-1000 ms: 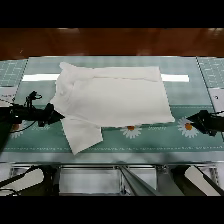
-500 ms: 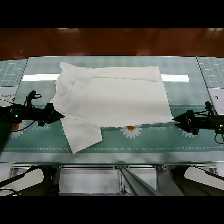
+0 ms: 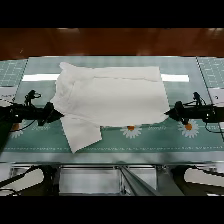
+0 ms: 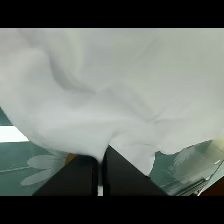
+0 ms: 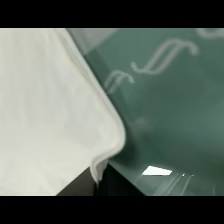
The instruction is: Fold the shirts.
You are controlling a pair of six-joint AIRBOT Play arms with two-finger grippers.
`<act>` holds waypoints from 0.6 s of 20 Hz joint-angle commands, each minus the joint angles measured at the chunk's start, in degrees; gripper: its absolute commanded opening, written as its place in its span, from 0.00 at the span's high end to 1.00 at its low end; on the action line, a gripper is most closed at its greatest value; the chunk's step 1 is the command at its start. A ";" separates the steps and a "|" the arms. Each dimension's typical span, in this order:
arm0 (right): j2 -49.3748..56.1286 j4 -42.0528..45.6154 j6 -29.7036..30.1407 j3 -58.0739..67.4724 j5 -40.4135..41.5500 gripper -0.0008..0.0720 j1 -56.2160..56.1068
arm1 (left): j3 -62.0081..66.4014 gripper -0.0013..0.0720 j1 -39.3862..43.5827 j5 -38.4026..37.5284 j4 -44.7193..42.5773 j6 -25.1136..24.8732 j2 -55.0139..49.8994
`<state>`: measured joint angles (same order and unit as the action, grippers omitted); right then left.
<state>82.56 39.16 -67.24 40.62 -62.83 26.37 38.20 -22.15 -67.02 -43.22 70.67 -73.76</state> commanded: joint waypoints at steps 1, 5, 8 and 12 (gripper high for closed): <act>1.01 0.11 0.42 4.39 -3.98 0.95 -3.85 | 0.07 0.96 0.00 0.07 0.46 0.00 0.02; -1.77 0.74 -0.81 16.37 -12.81 0.95 -4.07 | 5.60 0.96 -0.09 -2.38 8.98 -4.28 2.10; -6.19 -0.48 -4.13 31.67 -16.61 0.95 -5.99 | 17.31 0.96 -0.07 2.14 16.55 -2.62 7.32; -10.32 1.14 -10.38 58.58 -13.94 0.95 -7.61 | 39.60 0.96 -0.09 4.46 17.51 -0.74 12.41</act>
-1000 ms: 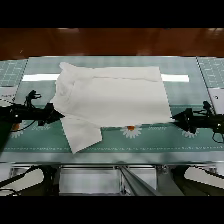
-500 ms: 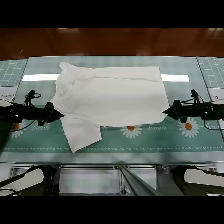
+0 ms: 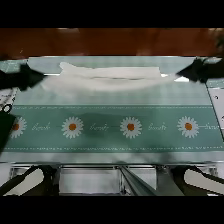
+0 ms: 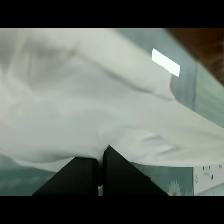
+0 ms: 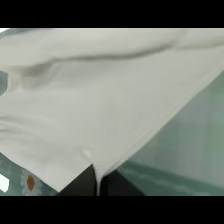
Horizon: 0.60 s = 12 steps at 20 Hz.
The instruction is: Fold the shirts.
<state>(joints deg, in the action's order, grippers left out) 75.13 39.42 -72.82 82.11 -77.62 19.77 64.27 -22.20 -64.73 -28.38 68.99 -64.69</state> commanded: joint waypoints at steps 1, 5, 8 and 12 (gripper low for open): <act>-3.82 2.47 -6.51 23.54 2.10 0.95 -1.01 | 19.45 0.96 -0.04 2.16 2.23 0.94 4.37; -9.42 9.27 -9.11 40.50 3.32 0.95 -0.94 | 35.80 0.96 -0.07 2.14 -2.80 5.29 9.29; -17.62 13.40 -9.09 40.50 2.69 0.95 -0.94 | 40.35 0.96 -0.07 2.14 -10.78 6.86 15.61; -27.93 22.82 -9.33 40.50 -0.39 0.95 -0.94 | 40.50 0.96 -0.04 2.12 -25.75 12.37 27.74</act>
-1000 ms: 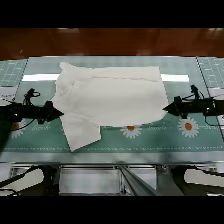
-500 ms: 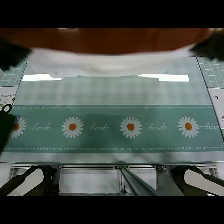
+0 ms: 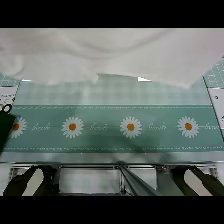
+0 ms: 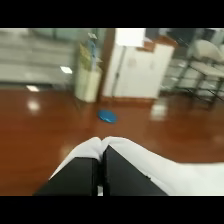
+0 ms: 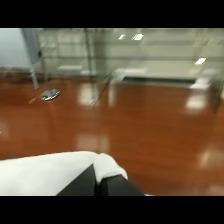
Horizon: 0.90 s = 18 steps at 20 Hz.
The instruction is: Fold the shirts.
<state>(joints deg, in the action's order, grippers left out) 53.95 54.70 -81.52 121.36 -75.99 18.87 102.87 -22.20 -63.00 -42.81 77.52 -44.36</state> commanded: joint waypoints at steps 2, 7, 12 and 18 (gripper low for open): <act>-10.60 10.80 -1.25 1.22 -5.66 0.95 -0.07 | 1.90 0.96 0.04 -0.15 -18.97 4.83 13.35; -18.88 15.43 -3.96 -7.41 -11.08 0.95 -0.07 | 1.88 0.96 6.82 -9.60 -35.10 10.43 20.06; -21.62 12.00 -4.42 -25.22 -9.81 0.95 -0.04 | -7.30 0.96 11.26 -16.44 -39.56 14.95 18.40; -15.67 5.53 0.35 -51.19 1.18 0.95 -0.07 | -32.52 0.96 11.26 -11.76 -25.99 10.58 7.54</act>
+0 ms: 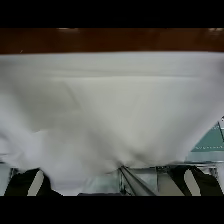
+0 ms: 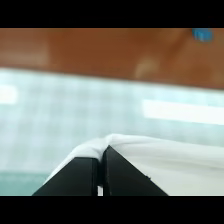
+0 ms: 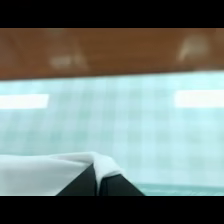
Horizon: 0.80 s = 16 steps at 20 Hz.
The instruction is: Fold the shirts.
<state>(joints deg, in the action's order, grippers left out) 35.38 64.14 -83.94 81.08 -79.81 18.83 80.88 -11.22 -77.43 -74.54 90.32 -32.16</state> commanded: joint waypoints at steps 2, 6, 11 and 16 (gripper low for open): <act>8.63 -5.92 5.79 -17.20 11.02 0.95 -0.02 | -18.51 0.96 0.31 10.14 8.31 -3.43 -10.62; 27.10 -16.13 12.35 -19.04 20.44 0.95 -0.09 | -22.51 0.96 0.46 21.51 10.62 -6.45 -29.18; 49.90 -31.67 18.47 -12.57 30.62 0.95 -0.09 | -12.31 0.96 2.99 28.02 12.04 -7.34 -50.86; 61.70 -33.29 18.08 -1.70 29.94 0.95 -2.75 | 1.99 0.96 5.29 27.52 13.11 -4.04 -64.32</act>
<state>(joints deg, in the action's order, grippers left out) 90.21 33.58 -66.61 74.08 -50.98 17.52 75.99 -7.16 -50.72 -62.70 84.09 -88.79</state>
